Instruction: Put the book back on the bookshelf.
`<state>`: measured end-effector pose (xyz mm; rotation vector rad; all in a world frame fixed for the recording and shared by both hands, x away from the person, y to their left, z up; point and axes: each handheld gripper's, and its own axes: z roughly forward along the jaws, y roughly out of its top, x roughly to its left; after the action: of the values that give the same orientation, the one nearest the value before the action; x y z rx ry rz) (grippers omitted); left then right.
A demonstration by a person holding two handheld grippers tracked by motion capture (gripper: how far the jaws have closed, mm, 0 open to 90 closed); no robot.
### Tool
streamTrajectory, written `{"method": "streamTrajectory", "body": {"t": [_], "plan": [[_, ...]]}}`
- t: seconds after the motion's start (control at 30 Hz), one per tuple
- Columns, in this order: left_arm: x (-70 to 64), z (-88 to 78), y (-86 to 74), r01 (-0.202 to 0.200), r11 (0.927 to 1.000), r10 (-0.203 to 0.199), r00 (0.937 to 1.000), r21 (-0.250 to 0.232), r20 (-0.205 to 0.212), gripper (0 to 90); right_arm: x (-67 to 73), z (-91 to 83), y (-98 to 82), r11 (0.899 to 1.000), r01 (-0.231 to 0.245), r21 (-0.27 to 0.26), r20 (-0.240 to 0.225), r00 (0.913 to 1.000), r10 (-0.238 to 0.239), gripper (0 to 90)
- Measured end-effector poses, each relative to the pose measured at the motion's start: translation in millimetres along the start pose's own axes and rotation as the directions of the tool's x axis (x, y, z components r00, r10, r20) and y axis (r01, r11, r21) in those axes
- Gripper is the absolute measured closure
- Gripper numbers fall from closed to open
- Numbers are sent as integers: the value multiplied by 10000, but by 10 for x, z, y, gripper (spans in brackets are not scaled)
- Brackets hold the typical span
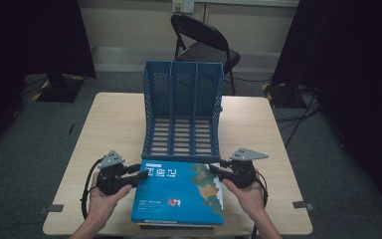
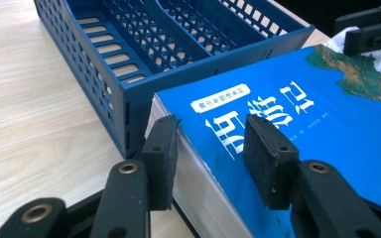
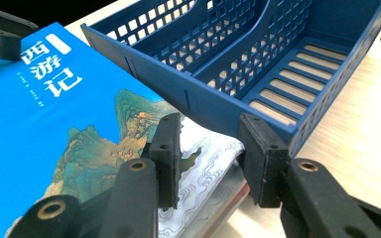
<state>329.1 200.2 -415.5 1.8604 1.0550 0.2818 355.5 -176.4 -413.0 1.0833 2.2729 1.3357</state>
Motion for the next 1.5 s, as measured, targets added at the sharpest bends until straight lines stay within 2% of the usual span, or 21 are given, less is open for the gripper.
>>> {"method": "streamTrajectory", "body": {"t": [0.2,0.27,0.33,0.4,0.53,0.6,0.67,0.7,0.77,0.93,1.17,1.27,1.33,1.4,1.43,1.5], "plan": [[-17,56,39,96,9999,-97,9999,99,129,588,52,-126,-73,10000,36,66,46,10000,-37,623],[-4,83,40,53,10000,-56,9992,73,400,587,92,-214,-126,9999,-83,82,44,10000,82,623],[-8,87,35,37,10000,-39,9991,31,428,588,109,-240,-146,9998,-173,60,91,9998,172,623],[-16,86,26,-17,10000,18,9990,-28,451,587,171,-285,-179,10000,-52,31,310,9995,51,621],[-27,35,-33,-181,9998,185,9975,-76,687,571,129,-275,-164,9999,-134,39,1,9999,134,583],[-22,-12,-86,-98,9998,113,9971,-196,751,551,102,-234,-139,9999,-51,-116,131,9999,52,532],[-20,-52,-112,-152,9998,162,9964,-124,829,549,89,-212,-126,9999,-68,-124,-13,10000,68,533],[-34,-81,-123,43,10000,-49,9942,55,1076,569,77,-162,-102,9999,-14,-160,-278,9996,10,565],[-77,-88,-128,-123,9999,117,9961,67,879,568,79,-127,-98,9999,-13,-167,-624,9981,3,600],[-86,-81,-96,-229,9995,210,9965,223,812,586,77,-130,-106,10000,-18,-64,-804,9968,13,640],[-103,13,-25,-435,9985,403,9949,329,923,592,80,-226,-181,10000,-49,36,-962,9954,52,666],[-106,65,12,-347,9984,300,9944,448,1017,598,104,-300,-230,10000,41,62,-947,9955,-35,664],[-122,110,49,-423,9977,365,9935,525,1075,603,132,-363,-270,9999,118,70,-948,9954,-111,664],[-122,152,66,-531,9973,466,9915,509,1214,604,164,-430,-310,9998,170,91,-920,9956,-161,664],[-107,200,86,-417,9977,338,9892,527,1429,604,187,-494,-355,9998,197,71,-953,9953,-189,666],[-109,226,103,-514,9972,426,9874,545,1521,606,191,-512,-366,9998,204,87,-1002,9948,-195,666]]}}
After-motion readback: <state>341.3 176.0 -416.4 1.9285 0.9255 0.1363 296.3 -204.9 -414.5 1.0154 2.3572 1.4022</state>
